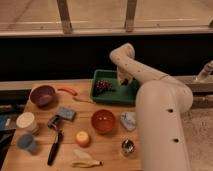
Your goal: Wipe tray with eraser
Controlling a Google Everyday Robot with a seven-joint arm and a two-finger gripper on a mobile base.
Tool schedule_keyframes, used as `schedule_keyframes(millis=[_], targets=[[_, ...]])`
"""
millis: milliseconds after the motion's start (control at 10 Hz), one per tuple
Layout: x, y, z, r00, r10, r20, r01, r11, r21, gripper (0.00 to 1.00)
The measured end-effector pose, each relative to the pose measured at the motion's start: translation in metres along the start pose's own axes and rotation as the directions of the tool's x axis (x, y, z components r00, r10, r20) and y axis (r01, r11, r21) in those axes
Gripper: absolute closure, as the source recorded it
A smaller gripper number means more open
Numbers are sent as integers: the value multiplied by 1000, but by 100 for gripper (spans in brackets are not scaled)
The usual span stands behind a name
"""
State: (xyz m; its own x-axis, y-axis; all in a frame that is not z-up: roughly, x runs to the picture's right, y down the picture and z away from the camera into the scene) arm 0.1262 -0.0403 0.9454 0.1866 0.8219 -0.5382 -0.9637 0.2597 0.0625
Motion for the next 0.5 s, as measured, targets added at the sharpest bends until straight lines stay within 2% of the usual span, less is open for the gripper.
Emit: schedule_keyframes(millis=[200,400,500], targets=[[12,34,-5,997,-71,-2,71,997,-4,100],[40,49,-10,995,-98,-9,98,995,-4,100],[57,48,-11,995,-93,-18,93,996,-3,100]])
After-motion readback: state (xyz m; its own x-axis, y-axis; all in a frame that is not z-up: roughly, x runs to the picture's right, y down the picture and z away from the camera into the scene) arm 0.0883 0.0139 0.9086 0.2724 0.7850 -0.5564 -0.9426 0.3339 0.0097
